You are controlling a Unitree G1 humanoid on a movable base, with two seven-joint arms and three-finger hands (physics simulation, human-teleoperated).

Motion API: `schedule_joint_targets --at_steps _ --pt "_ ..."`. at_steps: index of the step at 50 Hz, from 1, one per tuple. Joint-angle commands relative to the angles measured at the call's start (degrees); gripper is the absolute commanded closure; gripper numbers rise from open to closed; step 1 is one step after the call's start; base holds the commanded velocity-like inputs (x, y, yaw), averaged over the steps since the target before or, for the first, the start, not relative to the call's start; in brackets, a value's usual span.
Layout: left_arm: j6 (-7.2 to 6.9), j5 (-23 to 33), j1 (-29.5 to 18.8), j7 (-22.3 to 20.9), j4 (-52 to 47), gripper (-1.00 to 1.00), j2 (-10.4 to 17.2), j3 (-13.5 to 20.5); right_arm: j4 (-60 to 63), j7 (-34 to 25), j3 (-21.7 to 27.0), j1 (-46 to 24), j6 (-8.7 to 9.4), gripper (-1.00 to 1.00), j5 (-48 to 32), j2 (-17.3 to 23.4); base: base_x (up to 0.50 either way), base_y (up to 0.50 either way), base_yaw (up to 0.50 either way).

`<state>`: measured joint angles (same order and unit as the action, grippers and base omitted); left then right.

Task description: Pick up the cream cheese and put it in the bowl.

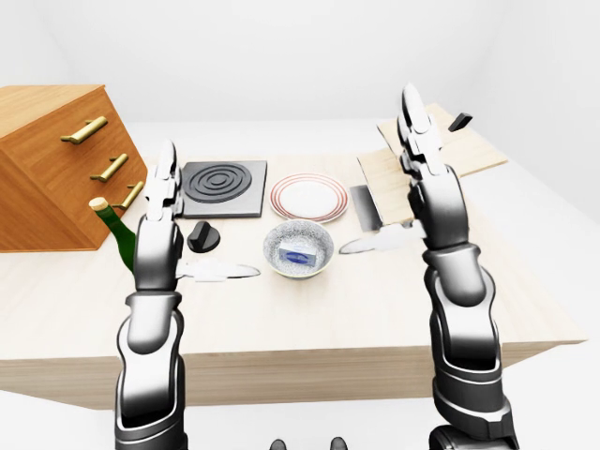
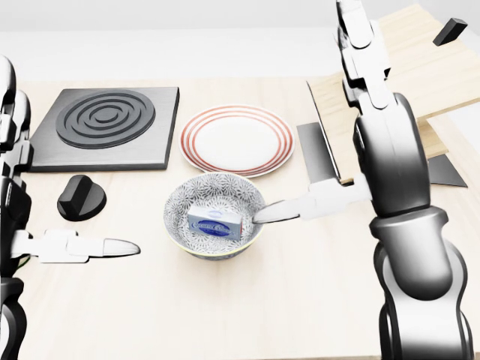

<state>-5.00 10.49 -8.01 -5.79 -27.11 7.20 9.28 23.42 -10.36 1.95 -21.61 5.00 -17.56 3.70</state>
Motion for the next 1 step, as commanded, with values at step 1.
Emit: schedule_joint_targets --at_steps 1 --pt "0.0 -2.0 3.0 -2.3 -10.5 -1.0 -1.7 -1.3 17.9 1.7 0.9 6.5 0.0 -1.0 4.5 0.6 0.0 0.0 0.0"
